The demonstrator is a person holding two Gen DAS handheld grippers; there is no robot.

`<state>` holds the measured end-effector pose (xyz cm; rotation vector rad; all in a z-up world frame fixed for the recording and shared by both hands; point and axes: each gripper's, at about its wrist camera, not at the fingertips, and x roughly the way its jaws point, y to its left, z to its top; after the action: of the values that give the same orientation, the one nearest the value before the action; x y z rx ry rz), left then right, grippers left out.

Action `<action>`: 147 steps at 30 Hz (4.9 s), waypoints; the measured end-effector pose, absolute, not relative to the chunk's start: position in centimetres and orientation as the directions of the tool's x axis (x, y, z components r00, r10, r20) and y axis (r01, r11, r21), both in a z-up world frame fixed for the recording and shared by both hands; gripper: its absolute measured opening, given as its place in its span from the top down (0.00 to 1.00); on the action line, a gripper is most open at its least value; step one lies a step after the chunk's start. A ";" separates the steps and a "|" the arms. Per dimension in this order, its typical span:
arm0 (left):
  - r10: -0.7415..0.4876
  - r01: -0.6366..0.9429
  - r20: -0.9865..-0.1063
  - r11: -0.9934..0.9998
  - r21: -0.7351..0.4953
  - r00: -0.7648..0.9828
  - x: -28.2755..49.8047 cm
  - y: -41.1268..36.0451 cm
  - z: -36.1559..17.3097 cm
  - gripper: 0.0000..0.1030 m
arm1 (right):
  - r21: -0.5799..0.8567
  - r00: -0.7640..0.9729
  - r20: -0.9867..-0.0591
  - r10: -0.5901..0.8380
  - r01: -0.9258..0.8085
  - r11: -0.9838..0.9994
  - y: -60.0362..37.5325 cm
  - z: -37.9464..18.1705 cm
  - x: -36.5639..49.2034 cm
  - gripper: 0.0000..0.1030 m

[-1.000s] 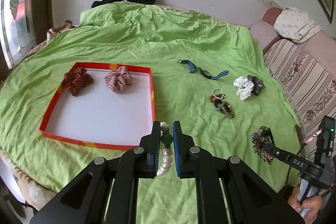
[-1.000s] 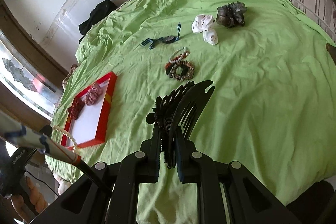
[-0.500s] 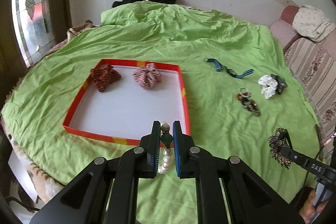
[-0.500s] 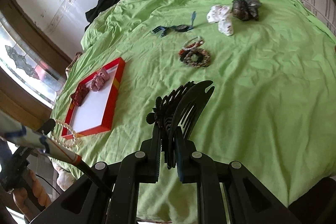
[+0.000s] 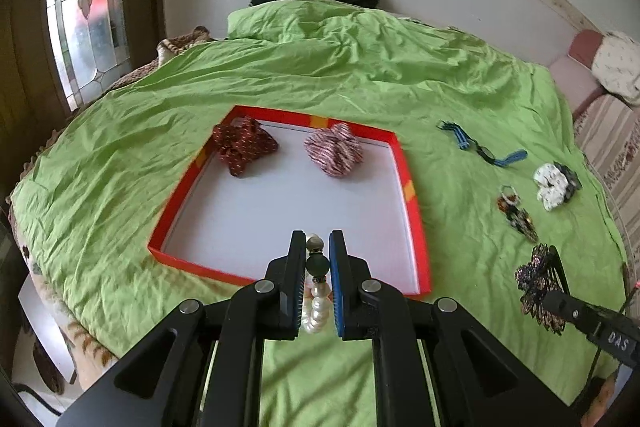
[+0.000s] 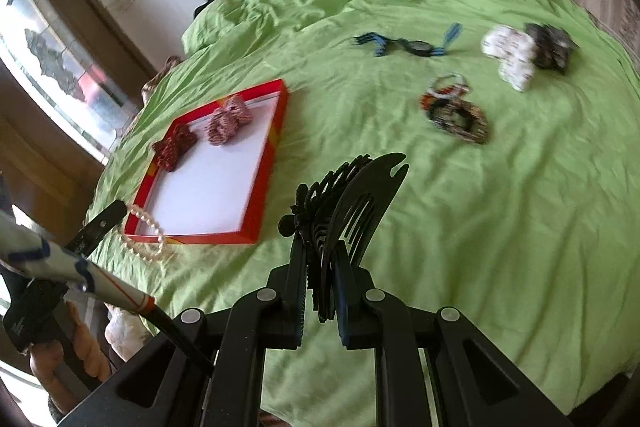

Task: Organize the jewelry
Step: 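Carry the pearl bracelet and black claw clip over the box, then open both tools to drop the bracelet and claw clip in the box, then move the left tool to the leopard-print scrunchie and grasp it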

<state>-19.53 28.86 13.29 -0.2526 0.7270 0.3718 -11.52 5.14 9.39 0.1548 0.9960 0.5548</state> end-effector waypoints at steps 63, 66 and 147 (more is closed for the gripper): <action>0.289 -0.578 -0.720 0.795 -0.187 0.630 -15.7 43.8 7.2 0.89 | 0.301 0.296 -0.825 0.481 -0.490 0.818 22.4 6.5 -7.6 0.59; 0.277 -0.563 -0.703 0.800 -0.210 0.655 -15.9 43.7 7.6 0.75 | 0.294 0.315 -0.818 0.482 -0.491 0.820 22.0 7.1 -7.9 0.56; -0.110 -0.014 -0.902 0.992 -0.127 0.416 7.1 5.2 2.1 0.87 | 0.361 0.638 -0.700 0.320 -0.071 0.930 -18.2 1.3 -7.1 0.43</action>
<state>7.11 5.20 2.09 -0.1217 1.1405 -0.0602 -7.05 -18.16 1.32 0.3150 0.8534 0.2272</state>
